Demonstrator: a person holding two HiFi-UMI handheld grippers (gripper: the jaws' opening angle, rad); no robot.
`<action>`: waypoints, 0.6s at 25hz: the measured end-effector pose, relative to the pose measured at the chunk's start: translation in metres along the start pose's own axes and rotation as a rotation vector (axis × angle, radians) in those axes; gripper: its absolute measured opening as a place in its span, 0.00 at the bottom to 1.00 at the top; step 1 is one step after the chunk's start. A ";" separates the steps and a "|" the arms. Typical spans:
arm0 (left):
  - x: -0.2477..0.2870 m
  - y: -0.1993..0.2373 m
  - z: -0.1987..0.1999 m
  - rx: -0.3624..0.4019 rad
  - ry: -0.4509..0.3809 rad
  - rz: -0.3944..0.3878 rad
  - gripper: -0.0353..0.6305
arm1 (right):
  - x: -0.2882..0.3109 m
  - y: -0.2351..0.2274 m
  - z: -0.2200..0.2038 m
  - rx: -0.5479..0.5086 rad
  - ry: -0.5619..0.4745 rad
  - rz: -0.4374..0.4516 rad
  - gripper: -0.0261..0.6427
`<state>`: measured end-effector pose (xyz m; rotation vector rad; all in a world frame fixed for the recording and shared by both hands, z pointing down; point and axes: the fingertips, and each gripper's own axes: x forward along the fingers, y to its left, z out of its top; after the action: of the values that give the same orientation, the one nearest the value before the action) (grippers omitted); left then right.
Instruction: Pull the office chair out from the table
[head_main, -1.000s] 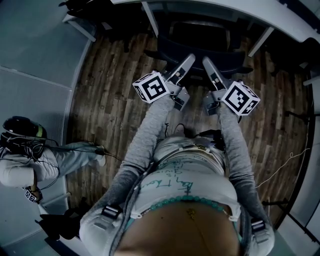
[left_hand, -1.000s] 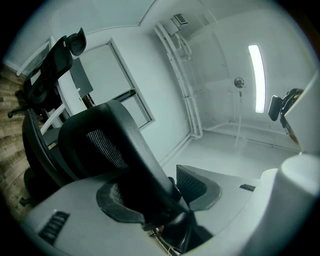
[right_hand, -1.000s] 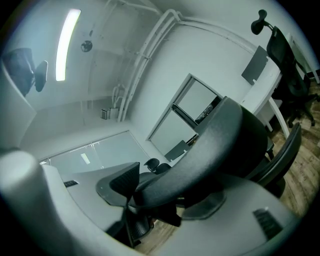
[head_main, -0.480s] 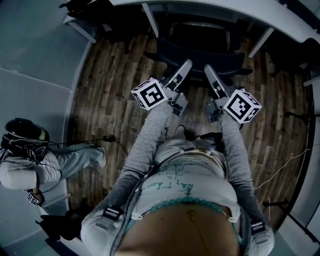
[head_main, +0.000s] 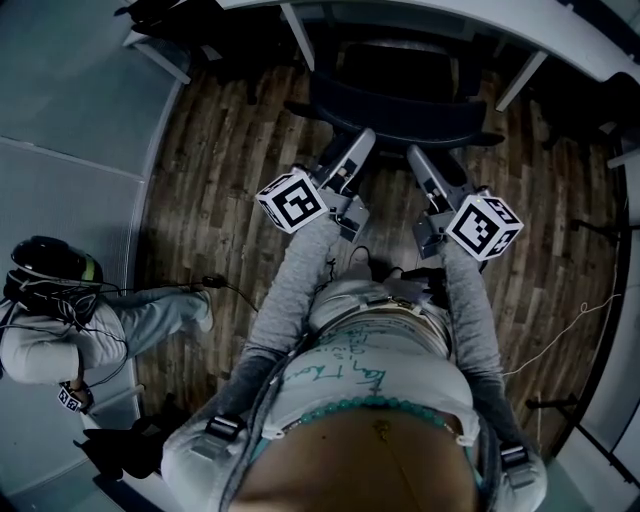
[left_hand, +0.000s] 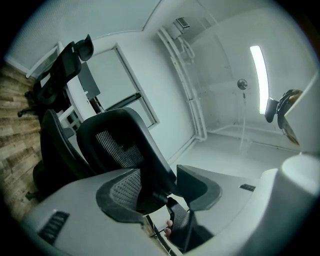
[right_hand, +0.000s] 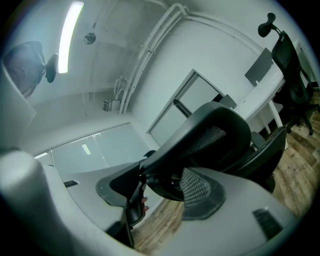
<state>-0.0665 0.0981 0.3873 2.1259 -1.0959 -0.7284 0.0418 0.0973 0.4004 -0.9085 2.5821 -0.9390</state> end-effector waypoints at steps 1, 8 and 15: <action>-0.002 0.000 -0.001 0.006 0.002 0.003 0.37 | -0.001 -0.001 -0.003 -0.010 0.011 -0.005 0.41; -0.014 -0.006 -0.009 0.085 0.045 0.032 0.37 | -0.009 -0.003 -0.016 -0.063 0.068 -0.034 0.41; -0.023 -0.013 -0.026 0.148 0.097 0.046 0.34 | -0.021 0.000 -0.021 -0.127 0.099 -0.040 0.40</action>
<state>-0.0534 0.1305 0.3989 2.2264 -1.1742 -0.5315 0.0495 0.1212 0.4169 -0.9737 2.7439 -0.8585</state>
